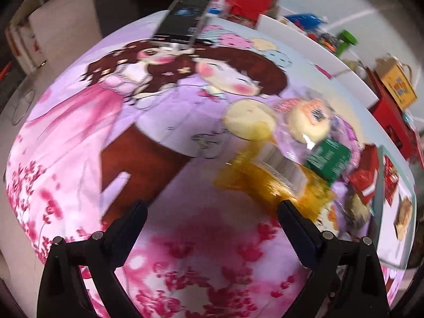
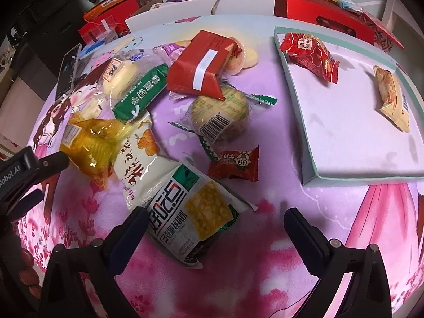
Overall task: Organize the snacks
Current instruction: 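Grasp the yellow-wrapped bread with the left tool while the right tool grasps the green biscuit pack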
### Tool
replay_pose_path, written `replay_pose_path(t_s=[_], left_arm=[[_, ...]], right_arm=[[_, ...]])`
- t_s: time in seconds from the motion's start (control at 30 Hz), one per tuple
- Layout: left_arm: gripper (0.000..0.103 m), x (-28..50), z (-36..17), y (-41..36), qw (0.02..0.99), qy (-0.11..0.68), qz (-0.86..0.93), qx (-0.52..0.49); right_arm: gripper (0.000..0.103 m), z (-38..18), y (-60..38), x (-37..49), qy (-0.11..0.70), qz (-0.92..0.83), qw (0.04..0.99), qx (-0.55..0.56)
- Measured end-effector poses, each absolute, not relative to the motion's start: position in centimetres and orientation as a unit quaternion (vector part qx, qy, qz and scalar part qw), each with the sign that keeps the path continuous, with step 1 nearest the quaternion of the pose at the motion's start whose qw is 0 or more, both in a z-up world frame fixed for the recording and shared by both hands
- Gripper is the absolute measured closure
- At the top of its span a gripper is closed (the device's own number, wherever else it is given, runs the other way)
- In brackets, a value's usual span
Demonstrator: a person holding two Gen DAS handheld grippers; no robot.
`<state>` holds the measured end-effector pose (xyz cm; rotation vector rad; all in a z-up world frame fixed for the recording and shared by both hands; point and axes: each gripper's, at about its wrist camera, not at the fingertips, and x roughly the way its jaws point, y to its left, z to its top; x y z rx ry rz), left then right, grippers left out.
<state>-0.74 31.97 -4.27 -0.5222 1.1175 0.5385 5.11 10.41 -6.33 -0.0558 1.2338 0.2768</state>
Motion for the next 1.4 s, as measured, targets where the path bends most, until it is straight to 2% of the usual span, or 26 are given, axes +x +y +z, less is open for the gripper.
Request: replay_pose_path(t_s=[0.43,0.83,1.1,1.23,1.27,1.3,1.33,1.4], left_arm=[[0.004,1.2,-4.0,32.4,0.786,0.485,0.191,-0.331],[0.004,5.0,-6.6,30.5,0.77,0.53,0.186,-0.304],[0.004,4.7,-7.2,30.2,0.761,0.556,0.198,-0.271],[0.006,4.2,-7.2,30.4,0.762,0.557,0.198,-0.265],[0.01,4.2,-7.2,30.4,0.763,0.556,0.196,-0.267],[0.019,4.1,-7.1,30.4,0.764,0.554,0.193,-0.268],[0.024,4.1,-6.9,30.4,0.766,0.552,0.188,-0.27],[0.042,4.0,-6.7,30.3,0.771,0.547,0.177,-0.273]], right_arm=[[0.001,-6.3,11.2,4.7,0.572,0.126,0.81,-0.04],[0.001,-6.5,11.5,4.6,0.569,0.124,0.812,-0.044],[0.001,-6.4,11.5,4.4,0.567,0.123,0.814,-0.042],[0.018,-5.9,11.1,4.1,0.566,0.139,0.812,-0.033],[0.023,-5.8,11.1,4.0,0.565,0.144,0.812,-0.031],[0.026,-5.6,11.2,3.9,0.564,0.147,0.812,-0.03],[0.035,-5.5,11.2,3.8,0.564,0.153,0.811,-0.026],[0.039,-5.3,11.3,3.7,0.563,0.159,0.81,-0.023]])
